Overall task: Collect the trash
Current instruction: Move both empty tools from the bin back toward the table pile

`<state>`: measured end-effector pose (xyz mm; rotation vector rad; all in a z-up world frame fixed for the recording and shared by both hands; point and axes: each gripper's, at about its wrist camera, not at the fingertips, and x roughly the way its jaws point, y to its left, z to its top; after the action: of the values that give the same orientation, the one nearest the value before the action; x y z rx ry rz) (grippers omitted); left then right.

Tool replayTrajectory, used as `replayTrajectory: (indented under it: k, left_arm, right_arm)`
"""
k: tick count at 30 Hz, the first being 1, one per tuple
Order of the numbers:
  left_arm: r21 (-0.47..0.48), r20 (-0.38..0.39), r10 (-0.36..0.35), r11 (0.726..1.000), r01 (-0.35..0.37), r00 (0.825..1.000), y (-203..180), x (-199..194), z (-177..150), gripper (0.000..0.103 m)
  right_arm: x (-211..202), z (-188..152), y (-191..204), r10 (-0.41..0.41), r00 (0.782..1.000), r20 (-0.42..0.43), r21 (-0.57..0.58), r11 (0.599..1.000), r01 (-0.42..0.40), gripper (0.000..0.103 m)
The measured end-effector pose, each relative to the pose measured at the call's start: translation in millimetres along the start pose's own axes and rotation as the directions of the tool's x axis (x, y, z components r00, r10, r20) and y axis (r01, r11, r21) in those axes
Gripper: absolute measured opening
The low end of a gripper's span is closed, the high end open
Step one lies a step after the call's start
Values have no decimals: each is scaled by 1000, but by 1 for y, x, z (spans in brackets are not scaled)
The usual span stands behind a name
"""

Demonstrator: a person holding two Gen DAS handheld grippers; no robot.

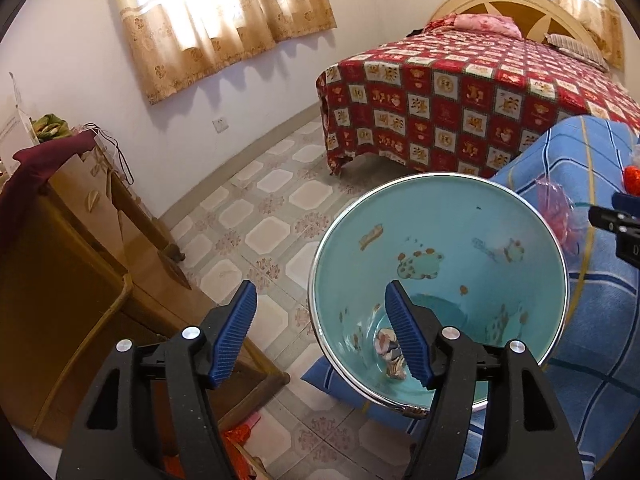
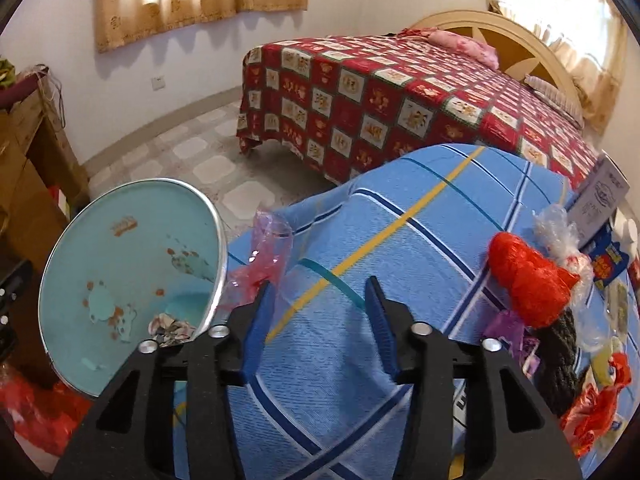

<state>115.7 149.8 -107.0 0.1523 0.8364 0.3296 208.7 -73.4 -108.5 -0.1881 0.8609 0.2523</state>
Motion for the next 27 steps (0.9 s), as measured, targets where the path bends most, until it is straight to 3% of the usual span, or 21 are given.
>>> replayTrajectory:
  k: [5, 6, 8, 13, 19, 27]
  left_arm:
    - [-2, -11, -9, 1000, 9, 1000, -1, 1, 1, 66]
    - [-6, -11, -8, 1000, 8, 1000, 1, 1, 2, 66]
    - [-19, -14, -8, 1000, 7, 1000, 7, 1, 3, 66]
    - [-69, -3, -18, 997, 18, 1000, 23, -2, 8, 66]
    - [-103, 17, -6, 995, 8, 1000, 36, -8, 14, 66]
    - [-137, 75, 27, 990, -17, 997, 52, -26, 22, 67]
  right_arm:
    - [16, 26, 12, 101, 995, -20, 29, 994, -101, 42]
    - [26, 29, 18, 98, 993, -70, 23, 995, -96, 0]
    - [33, 30, 26, 73, 993, -88, -5, 997, -74, 0]
    - [14, 29, 21, 91, 995, -31, 20, 996, -91, 0]
    - [-43, 43, 20, 75, 994, 83, -14, 997, -74, 0]
    - [-89, 51, 67, 145, 972, 182, -114, 985, -126, 0]
